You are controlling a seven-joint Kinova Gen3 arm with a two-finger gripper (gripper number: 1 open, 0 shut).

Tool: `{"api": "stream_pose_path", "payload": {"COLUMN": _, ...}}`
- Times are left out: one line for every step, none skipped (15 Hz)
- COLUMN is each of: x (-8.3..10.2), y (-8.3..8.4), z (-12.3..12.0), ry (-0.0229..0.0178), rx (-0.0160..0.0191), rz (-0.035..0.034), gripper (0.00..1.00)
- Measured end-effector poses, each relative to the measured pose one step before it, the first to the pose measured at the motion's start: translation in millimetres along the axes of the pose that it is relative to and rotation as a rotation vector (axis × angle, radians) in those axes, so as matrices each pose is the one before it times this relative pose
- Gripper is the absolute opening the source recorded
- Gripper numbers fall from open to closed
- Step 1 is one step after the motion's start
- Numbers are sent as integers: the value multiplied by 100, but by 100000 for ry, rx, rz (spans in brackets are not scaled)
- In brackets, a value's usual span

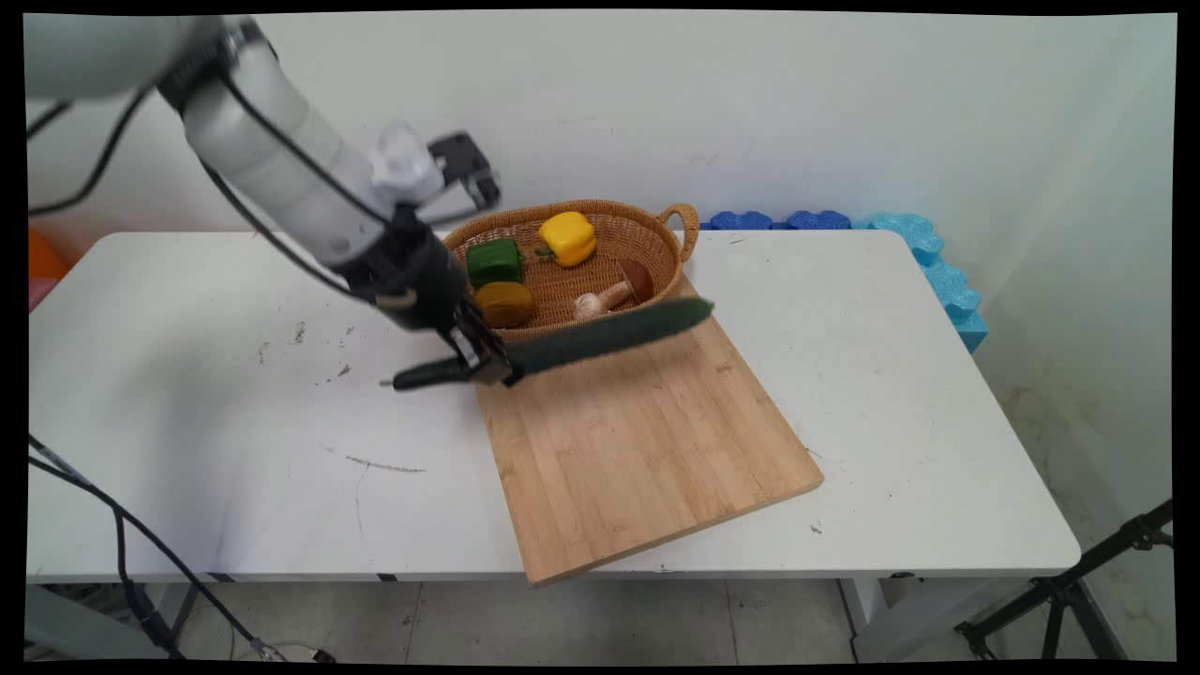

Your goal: Place the picked object on the cutting board

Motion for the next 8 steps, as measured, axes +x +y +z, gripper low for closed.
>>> {"api": "stream_pose_path", "payload": {"x": -336, "y": 553, "z": 920, "ry": -426, "rx": 788, "rz": -508, "gripper": 0}}
{"api": "stream_pose_path", "payload": {"x": -274, "y": 597, "z": 1049, "ry": -210, "rx": 948, "rz": -675, "gripper": 0}}
{"api": "stream_pose_path", "payload": {"x": -159, "y": 532, "z": 1044, "ry": -61, "rx": 941, "rz": -646, "gripper": 0}}
{"api": "stream_pose_path", "payload": {"x": -87, "y": 421, "z": 854, "ry": -19, "rx": 804, "rz": -499, "gripper": 0}}
{"api": "stream_pose_path", "payload": {"x": -35, "y": 277, "z": 564, "ry": 90, "rx": 460, "rz": -312, "gripper": 0}}
{"api": "stream_pose_path", "payload": {"x": 2, "y": 375, "z": 871, "ry": 209, "rx": 679, "rz": -519, "gripper": 0}}
{"api": "stream_pose_path", "payload": {"x": 31, "y": 377, "z": 998, "ry": 395, "rx": 863, "rz": -489, "gripper": 0}}
{"api": "stream_pose_path", "payload": {"x": 55, "y": 309, "z": 946, "ry": 640, "rx": 882, "rz": -375, "gripper": 0}}
